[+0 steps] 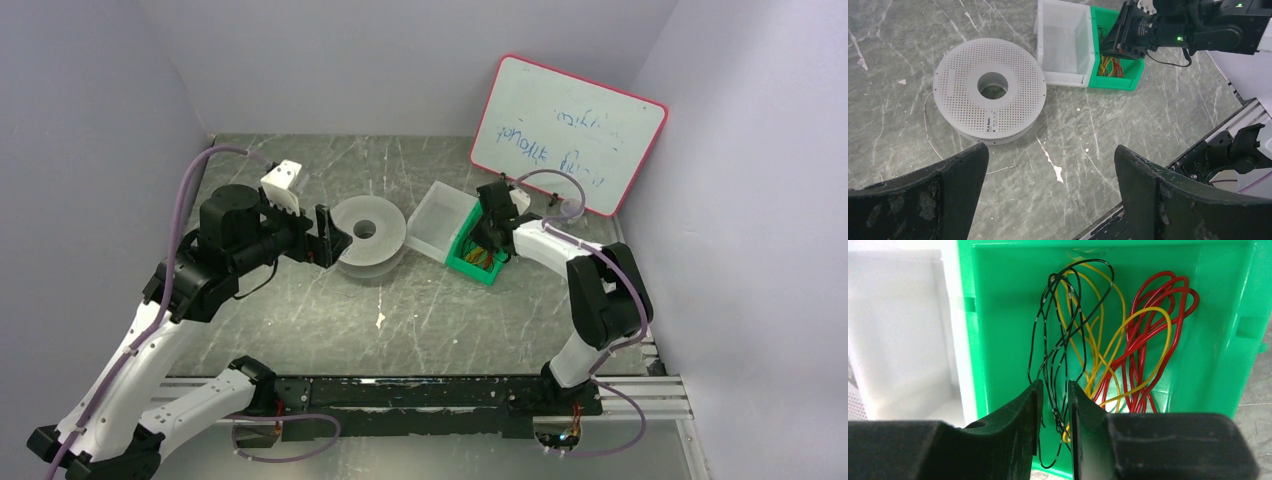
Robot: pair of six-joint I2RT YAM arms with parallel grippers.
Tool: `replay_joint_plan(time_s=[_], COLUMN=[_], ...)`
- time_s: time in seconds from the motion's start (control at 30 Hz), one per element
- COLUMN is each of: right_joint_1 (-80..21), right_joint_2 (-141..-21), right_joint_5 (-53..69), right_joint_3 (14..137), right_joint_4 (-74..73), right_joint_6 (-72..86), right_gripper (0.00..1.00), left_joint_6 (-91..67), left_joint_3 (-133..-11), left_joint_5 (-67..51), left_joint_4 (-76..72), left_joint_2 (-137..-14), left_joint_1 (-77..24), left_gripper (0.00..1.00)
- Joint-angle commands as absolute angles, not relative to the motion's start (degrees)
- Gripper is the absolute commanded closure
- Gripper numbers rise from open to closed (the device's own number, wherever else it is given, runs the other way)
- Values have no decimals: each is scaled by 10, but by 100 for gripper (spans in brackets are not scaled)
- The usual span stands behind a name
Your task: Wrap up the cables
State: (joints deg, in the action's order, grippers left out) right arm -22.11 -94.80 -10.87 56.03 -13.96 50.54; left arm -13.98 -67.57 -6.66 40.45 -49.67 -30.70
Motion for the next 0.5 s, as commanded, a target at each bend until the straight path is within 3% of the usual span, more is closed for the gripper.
replay_joint_plan(time_s=[0.0, 0.47], right_joint_1=[-217, -216], right_joint_2=[-961, -986], right_joint_5=[-121, -127], right_joint_3=[571, 596], right_joint_4=[-128, -119], right_joint_6=[518, 516], right_gripper=[72, 77], left_joint_6=[-143, -145], left_joint_3=[-682, -688], left_joint_5=[-67, -68], left_joint_4=[415, 421], left_joint_2=[-486, -483], left_joint_1=[-308, -307], left_gripper=[0, 0])
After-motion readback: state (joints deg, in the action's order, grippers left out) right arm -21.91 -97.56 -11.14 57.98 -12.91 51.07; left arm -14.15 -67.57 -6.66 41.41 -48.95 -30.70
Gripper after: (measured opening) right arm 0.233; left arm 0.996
